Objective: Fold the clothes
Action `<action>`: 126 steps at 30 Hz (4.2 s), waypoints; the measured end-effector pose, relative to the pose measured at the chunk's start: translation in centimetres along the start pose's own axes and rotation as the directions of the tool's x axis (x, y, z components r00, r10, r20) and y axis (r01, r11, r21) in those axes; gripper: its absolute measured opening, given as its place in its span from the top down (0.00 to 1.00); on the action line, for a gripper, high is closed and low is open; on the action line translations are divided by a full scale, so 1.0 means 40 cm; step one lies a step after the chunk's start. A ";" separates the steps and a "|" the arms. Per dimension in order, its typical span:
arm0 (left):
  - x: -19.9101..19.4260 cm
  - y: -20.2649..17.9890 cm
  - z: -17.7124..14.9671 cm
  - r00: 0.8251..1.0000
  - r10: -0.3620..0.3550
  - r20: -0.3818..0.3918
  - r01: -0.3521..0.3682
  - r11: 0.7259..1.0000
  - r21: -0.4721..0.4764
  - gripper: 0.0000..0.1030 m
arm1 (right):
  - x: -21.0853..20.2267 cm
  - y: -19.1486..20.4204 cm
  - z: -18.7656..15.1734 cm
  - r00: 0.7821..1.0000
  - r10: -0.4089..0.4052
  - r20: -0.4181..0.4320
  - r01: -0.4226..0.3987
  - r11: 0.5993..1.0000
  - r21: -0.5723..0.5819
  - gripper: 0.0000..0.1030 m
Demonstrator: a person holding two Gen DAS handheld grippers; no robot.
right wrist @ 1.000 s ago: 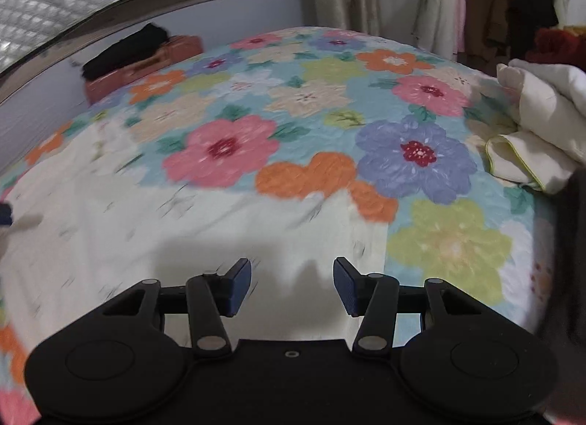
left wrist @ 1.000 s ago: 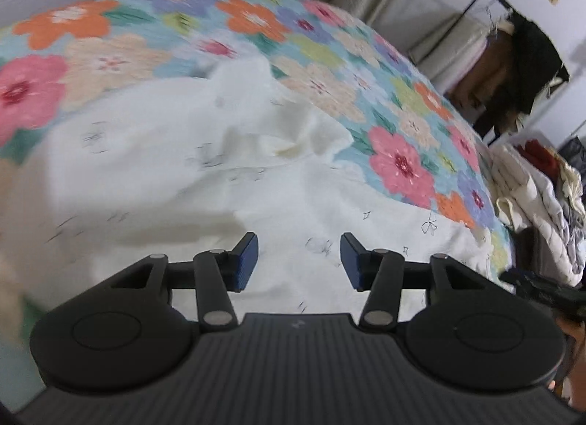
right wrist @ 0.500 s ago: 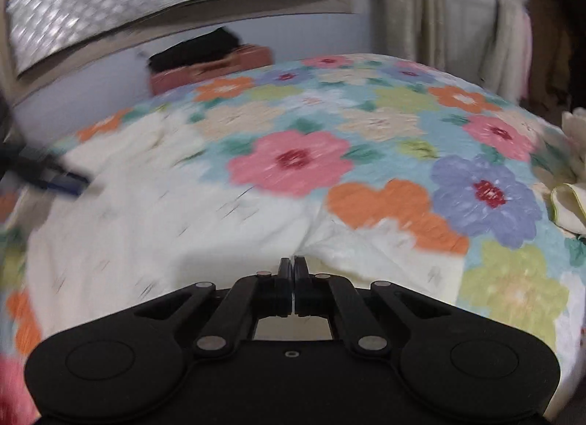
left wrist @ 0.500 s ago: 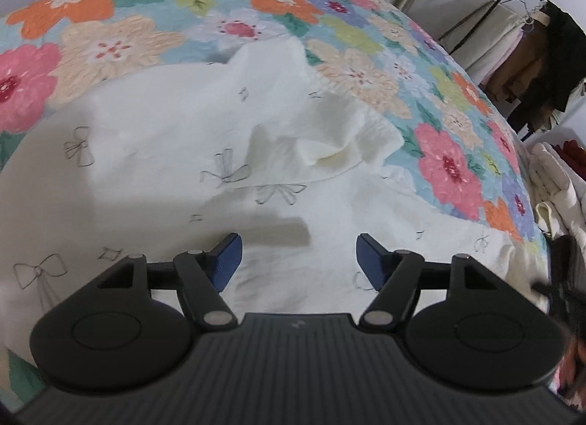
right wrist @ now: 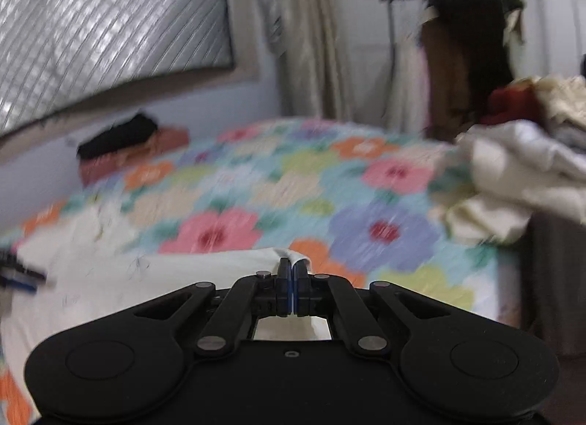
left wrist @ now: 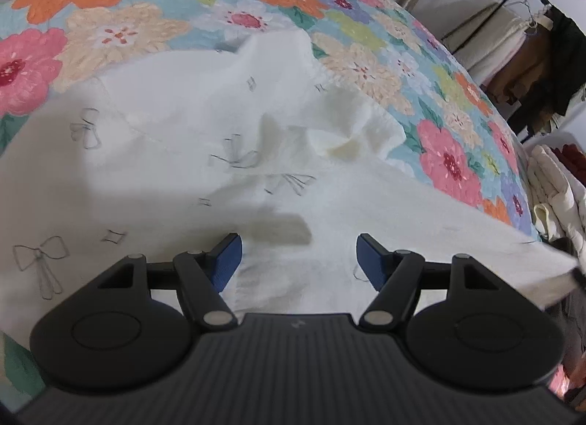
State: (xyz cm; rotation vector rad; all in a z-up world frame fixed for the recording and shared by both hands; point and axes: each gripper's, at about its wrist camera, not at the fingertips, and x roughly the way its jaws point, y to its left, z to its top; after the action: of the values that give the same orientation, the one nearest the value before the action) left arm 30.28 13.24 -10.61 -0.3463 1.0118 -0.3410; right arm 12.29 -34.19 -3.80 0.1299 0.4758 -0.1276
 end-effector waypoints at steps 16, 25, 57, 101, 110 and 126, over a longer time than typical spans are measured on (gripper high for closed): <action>-0.052 0.084 0.057 0.994 0.070 0.088 -0.068 0.998 -0.019 0.33 | 0.240 0.095 0.058 0.890 -0.388 -0.239 0.330 0.911 -0.249 0.69; -0.007 0.155 0.234 0.985 0.102 0.140 -0.127 0.975 0.181 0.30 | 0.391 0.519 0.123 0.871 0.373 -0.320 -0.428 0.896 -0.118 0.48; 0.020 0.146 0.213 0.926 0.298 0.230 -0.351 0.906 0.239 0.41 | 0.592 0.639 0.071 0.915 0.266 -0.303 -0.299 0.952 -0.065 0.72; -0.120 0.252 0.072 0.943 0.323 0.080 -0.324 0.946 -0.004 0.36 | 0.433 0.539 0.031 0.955 0.188 -0.228 -0.153 0.975 0.162 0.71; -0.171 0.247 -0.067 0.994 0.077 -0.075 -0.089 0.979 -0.182 0.25 | 0.201 0.521 -0.144 0.911 0.227 -0.343 -0.245 0.969 -0.010 0.48; -0.077 0.265 -0.129 0.994 -0.111 0.022 0.110 0.901 -0.420 0.14 | -0.103 0.322 -0.429 0.831 0.313 -0.459 -0.086 0.888 0.452 0.43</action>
State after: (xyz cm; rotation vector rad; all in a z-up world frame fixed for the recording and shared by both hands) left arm 25.52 23.41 -15.37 -0.7981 1.0677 -0.2217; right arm 2.93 -18.50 -15.78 0.6493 0.9766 0.0259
